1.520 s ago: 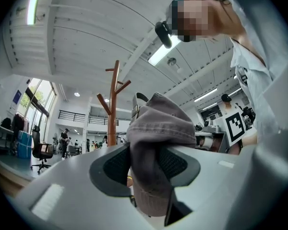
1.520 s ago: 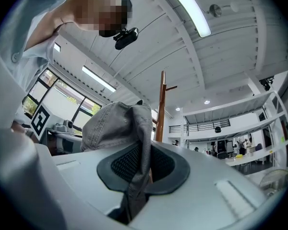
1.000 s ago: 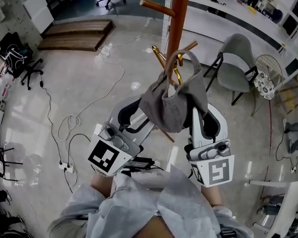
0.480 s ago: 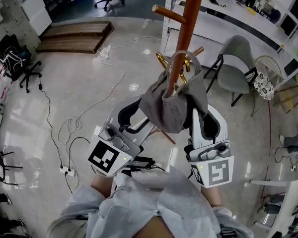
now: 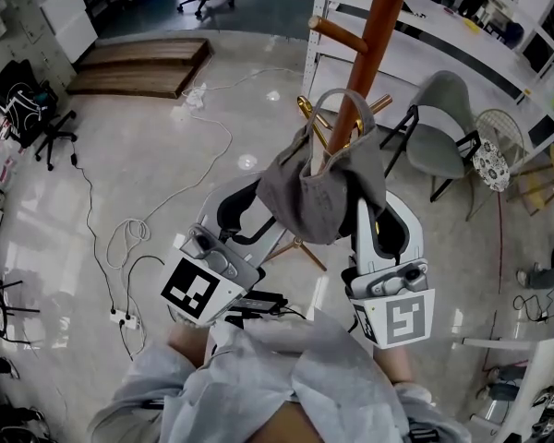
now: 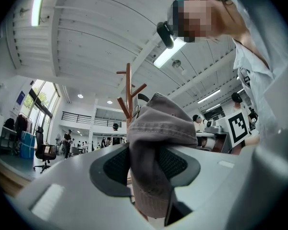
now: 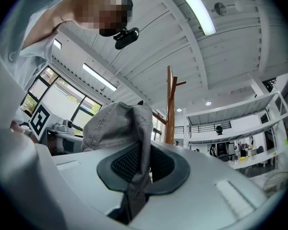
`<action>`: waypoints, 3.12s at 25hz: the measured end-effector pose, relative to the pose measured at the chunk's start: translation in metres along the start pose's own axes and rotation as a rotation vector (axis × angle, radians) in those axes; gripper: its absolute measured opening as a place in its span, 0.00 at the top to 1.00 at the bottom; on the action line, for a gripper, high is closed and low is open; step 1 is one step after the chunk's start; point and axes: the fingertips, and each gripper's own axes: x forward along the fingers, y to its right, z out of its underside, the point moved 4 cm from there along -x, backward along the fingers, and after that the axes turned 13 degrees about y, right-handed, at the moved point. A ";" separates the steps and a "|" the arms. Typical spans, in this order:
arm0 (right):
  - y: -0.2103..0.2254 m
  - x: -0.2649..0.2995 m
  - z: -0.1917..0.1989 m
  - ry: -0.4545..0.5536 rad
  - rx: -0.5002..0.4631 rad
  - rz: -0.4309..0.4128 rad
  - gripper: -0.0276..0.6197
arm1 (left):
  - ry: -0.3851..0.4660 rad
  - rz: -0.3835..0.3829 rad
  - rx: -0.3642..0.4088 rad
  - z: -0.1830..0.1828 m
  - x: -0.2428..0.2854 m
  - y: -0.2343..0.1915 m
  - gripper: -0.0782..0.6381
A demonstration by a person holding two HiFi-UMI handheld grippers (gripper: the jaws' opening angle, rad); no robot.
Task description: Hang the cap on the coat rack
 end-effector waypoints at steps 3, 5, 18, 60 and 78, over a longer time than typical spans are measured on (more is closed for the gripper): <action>-0.005 0.014 0.002 0.000 -0.007 -0.002 0.90 | 0.086 -0.015 0.013 -0.008 0.002 -0.019 0.65; -0.010 0.027 0.003 0.002 -0.013 -0.003 0.90 | 0.102 -0.015 0.018 -0.013 0.002 -0.032 0.65; -0.013 0.068 -0.002 0.026 -0.039 -0.023 0.90 | 0.126 -0.025 0.005 -0.027 0.011 -0.069 0.65; 0.029 0.078 0.012 -0.097 -0.147 0.109 0.90 | 0.141 0.045 -0.198 0.005 0.073 -0.091 0.65; 0.028 0.068 0.037 -0.145 -0.089 0.109 0.90 | 0.086 0.039 -0.193 0.024 0.071 -0.089 0.65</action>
